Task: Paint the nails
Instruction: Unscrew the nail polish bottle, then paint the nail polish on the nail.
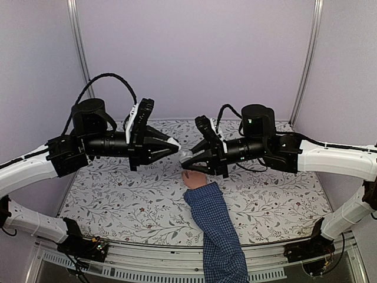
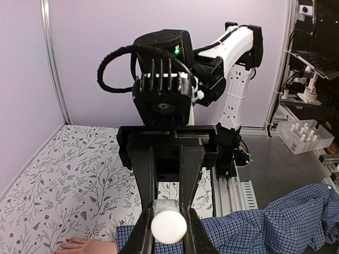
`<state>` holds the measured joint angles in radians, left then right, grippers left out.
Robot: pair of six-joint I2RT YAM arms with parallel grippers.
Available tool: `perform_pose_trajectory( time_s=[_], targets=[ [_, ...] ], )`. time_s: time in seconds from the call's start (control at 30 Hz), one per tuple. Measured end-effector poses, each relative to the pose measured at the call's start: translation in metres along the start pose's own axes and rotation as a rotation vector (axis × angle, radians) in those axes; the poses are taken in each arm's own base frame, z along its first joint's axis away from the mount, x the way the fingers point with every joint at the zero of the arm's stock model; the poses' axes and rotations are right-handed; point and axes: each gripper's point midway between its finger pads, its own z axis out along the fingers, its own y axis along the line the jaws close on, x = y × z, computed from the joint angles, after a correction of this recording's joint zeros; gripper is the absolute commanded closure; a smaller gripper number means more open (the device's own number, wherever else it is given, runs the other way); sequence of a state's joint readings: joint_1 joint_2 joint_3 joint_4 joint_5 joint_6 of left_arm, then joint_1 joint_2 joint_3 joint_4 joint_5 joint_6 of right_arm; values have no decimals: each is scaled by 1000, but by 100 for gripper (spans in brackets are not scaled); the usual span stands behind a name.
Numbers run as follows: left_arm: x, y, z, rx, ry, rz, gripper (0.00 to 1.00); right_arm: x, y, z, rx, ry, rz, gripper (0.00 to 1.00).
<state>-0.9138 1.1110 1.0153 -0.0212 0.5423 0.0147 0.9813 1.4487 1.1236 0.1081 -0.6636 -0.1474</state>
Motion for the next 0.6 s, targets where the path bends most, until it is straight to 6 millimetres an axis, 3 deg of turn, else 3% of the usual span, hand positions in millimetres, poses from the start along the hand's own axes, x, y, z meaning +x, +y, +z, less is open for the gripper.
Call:
perform_pose_trajectory(
  time_s=[0.6],
  targets=[
    [-8, 0, -6, 23, -31, -18, 100, 0, -3, 0, 16, 2, -3, 100]
  ],
)
